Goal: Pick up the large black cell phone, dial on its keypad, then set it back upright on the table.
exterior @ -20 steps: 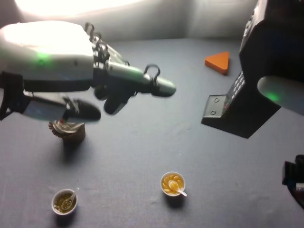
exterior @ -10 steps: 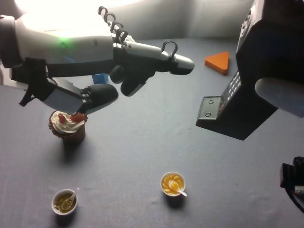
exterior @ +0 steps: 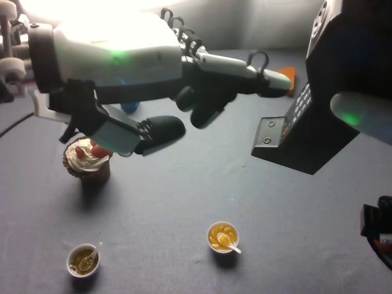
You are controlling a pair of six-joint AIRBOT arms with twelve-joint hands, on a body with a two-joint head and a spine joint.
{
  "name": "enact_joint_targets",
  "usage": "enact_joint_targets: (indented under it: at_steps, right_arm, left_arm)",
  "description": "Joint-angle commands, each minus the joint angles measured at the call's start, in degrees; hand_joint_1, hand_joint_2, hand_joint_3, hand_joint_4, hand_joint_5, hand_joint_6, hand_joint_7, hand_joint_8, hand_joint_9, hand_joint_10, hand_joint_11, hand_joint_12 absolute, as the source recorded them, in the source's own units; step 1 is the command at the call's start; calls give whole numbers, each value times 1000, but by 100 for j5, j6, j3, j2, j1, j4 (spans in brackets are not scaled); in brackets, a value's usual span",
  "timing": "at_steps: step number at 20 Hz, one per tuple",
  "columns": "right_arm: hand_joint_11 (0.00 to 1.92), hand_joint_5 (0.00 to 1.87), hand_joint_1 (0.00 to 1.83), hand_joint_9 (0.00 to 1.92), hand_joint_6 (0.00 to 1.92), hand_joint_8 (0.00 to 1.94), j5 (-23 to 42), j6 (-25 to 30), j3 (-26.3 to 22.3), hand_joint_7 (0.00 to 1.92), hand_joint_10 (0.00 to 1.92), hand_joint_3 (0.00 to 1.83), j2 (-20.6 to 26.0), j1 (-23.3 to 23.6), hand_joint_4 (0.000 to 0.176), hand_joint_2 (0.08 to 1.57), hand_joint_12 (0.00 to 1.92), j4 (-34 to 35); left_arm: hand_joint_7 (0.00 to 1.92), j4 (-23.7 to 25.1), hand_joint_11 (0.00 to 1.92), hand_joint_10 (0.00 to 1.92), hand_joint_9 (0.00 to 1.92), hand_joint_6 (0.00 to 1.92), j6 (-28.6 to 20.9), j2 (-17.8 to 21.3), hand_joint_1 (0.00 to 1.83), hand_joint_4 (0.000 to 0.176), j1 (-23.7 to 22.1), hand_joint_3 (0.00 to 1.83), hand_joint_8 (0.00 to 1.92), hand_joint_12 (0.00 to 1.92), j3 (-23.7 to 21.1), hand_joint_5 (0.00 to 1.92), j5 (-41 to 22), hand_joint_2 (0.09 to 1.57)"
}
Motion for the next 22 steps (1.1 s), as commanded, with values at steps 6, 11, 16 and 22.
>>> enact_joint_targets:
  at_steps: [6,11,16,22]
  right_arm:
    - [939,1000,1488,854,695,1157,763,119,-127,818,1230,0,98,111,0,1116,1489,-219]
    - [945,1015,1486,784,695,1184,762,107,-125,781,1334,0,91,131,0,1125,1446,-219]
    - [910,976,1481,709,796,1296,762,107,-76,708,1394,1,96,132,0,1149,1467,-210]
    - [916,1000,1483,729,751,1273,762,106,-42,719,1375,0,76,131,0,1143,1464,-201]
  left_arm:
    - [683,-376,704,1921,676,2,-19,-145,1491,8,-142,789,1589,1921,-256,232,-377,886]
    - [686,-376,720,1904,679,0,-42,36,1489,12,-79,744,1554,1921,108,223,-443,903]
    - [679,-376,714,1910,677,0,-50,202,1487,15,40,753,1568,1921,713,184,-620,903]
    - [704,-461,722,1897,698,4,1,244,1494,21,116,817,1585,1921,649,176,-643,863]
